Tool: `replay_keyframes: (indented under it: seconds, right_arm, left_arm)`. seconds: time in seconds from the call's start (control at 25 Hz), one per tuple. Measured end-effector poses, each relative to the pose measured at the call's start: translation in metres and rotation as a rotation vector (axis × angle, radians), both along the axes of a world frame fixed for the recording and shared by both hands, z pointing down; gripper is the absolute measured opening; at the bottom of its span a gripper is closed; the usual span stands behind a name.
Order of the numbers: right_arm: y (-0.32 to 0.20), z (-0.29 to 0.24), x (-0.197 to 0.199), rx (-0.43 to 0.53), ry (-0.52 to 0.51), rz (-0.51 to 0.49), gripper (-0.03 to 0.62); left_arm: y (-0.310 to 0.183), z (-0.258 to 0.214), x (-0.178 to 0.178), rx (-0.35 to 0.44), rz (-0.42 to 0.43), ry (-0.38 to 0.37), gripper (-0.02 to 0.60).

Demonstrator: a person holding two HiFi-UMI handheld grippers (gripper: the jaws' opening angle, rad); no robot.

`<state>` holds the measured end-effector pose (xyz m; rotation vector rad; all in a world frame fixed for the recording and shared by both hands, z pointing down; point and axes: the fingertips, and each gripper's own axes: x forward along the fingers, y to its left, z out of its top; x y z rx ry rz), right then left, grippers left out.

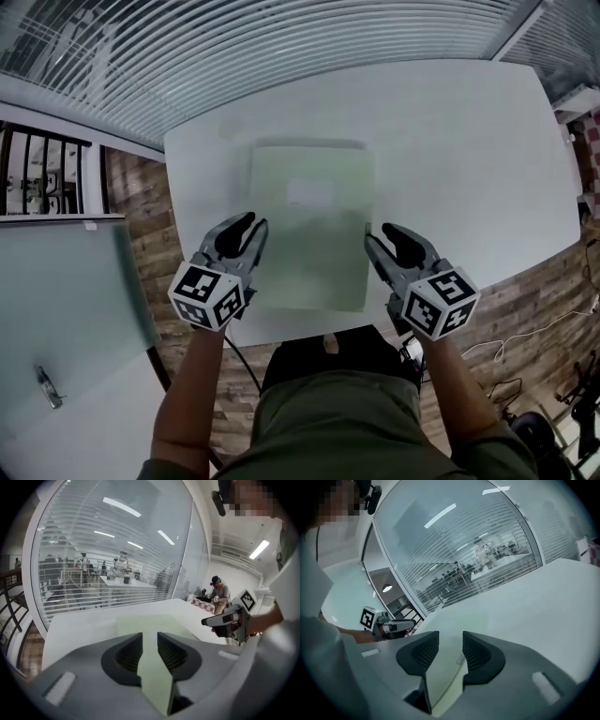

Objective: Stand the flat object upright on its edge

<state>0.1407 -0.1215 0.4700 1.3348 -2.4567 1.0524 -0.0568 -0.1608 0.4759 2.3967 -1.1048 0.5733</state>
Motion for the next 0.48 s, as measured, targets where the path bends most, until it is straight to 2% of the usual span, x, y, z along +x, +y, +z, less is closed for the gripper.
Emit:
replay_keyframes:
  seconds: [0.48]
  right_arm:
    - [-0.021, 0.032, -0.010, -0.084, 0.004, 0.037, 0.210]
  left_arm:
    - [-0.027, 0.032, -0.026, -0.070, -0.002, -0.017, 0.100]
